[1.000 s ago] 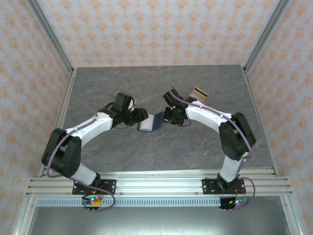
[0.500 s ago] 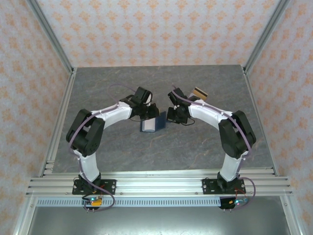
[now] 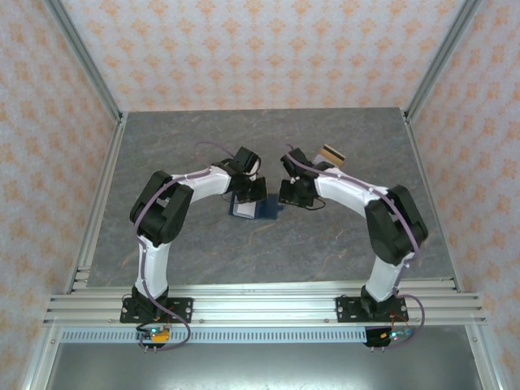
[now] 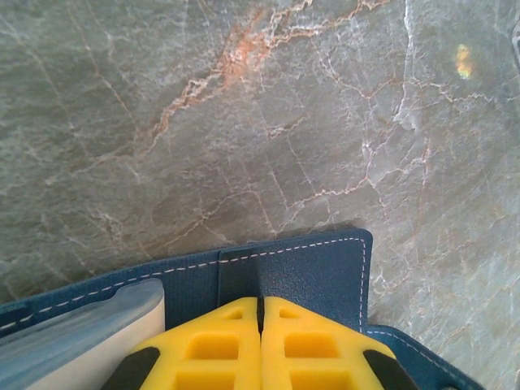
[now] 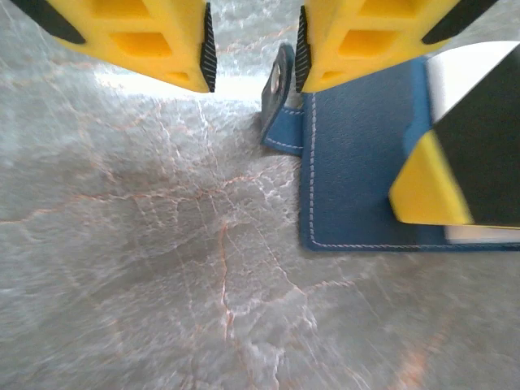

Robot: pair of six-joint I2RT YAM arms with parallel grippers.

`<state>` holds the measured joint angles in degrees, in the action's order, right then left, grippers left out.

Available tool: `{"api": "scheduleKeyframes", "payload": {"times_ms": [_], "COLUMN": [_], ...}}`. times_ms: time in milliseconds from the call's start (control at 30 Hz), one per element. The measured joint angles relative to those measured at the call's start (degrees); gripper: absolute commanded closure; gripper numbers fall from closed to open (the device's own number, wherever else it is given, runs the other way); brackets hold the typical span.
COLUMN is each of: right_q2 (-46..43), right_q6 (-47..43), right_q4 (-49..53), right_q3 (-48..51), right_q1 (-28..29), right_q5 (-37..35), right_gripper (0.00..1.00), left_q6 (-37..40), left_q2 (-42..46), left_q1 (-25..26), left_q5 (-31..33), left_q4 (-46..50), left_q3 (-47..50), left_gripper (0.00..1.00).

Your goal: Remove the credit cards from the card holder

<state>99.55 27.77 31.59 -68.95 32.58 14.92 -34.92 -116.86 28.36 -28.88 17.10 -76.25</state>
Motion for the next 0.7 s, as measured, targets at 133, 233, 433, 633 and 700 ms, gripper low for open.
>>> {"api": "scheduleKeyframes", "payload": {"times_ms": [133, 233, 433, 633, 700], "right_q2": [-5.7, -6.8, -4.35, -0.76, 0.22], "right_q6": [5.53, 9.4, 15.13, 18.16, 18.78], "right_q4": [-4.63, -8.85, -13.07, -16.26, -16.7], "right_q3": [3.08, 6.21, 8.35, 8.92, 8.96], "right_q1": [0.0, 0.09, 2.82, 5.03, 4.94], "right_q5": [0.37, 2.1, 5.09, 7.15, 6.95], "right_gripper": [0.8, 0.83, 0.88, 0.9, 0.9], "left_q6": [0.5, 0.5, 0.48, 0.33, 0.26], "left_q2": [0.02, 0.04, 0.04, 0.09, 0.11], "left_q1": [0.15, 0.15, 0.28, 0.44, 0.44], "left_q5": [0.63, 0.61, 0.66, 0.79, 0.57], "left_q4": [-0.24, -0.28, -0.28, -0.26, -0.22], "left_q3": [0.28, 0.31, 0.33, 0.33, 0.31], "left_gripper": [0.93, 0.94, 0.94, 0.91, 0.89]}}
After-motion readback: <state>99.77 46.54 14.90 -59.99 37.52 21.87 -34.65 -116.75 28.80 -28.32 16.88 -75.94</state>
